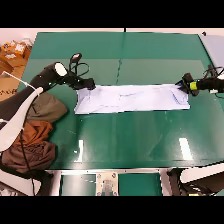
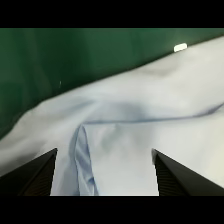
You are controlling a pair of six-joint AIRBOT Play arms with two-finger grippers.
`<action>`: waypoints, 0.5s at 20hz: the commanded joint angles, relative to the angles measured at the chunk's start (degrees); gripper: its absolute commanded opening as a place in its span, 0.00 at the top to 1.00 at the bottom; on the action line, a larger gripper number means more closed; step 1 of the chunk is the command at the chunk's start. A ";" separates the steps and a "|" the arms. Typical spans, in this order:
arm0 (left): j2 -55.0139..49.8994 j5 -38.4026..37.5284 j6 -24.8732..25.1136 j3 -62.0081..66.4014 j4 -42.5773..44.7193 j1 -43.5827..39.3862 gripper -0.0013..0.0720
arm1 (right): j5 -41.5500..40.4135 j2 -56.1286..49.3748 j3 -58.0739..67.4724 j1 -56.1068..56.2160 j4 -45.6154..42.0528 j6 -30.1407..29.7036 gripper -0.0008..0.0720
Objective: Fold the shirts.
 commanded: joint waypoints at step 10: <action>-1.66 -14.40 -3.17 11.23 -2.08 4.52 0.07 | 27.52 -9.16 11.26 -14.32 -3.63 -18.84 0.03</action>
